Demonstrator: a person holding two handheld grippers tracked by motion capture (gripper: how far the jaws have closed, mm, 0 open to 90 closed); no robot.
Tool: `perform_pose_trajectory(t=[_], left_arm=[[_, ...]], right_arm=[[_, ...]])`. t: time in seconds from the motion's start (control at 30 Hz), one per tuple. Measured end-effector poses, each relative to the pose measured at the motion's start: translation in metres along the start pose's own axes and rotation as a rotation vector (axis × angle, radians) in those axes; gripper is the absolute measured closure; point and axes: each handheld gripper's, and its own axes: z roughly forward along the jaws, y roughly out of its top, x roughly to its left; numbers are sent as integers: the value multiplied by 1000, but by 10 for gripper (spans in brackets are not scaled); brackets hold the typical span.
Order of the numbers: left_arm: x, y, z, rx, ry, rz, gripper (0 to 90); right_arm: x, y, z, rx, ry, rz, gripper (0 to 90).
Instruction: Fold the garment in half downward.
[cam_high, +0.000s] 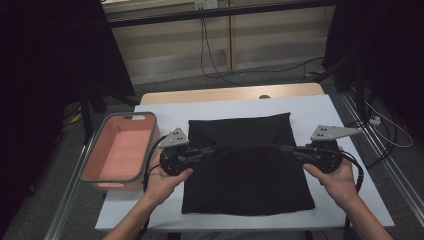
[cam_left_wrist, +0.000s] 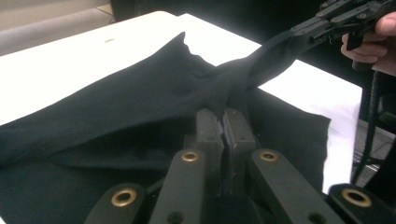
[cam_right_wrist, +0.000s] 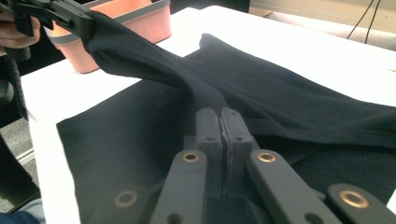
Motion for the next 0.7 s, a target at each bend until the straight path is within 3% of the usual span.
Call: perform_pose_trajectory(t=[0.27,0.7], left_arm=[[-12,-18,-4,45,-23,0,870],[-12,-53,4,141,-44,-30,871]], right_arm=[[16,-15,-8,20,22,0,877],[19,-46,-11,64,32,44,878]])
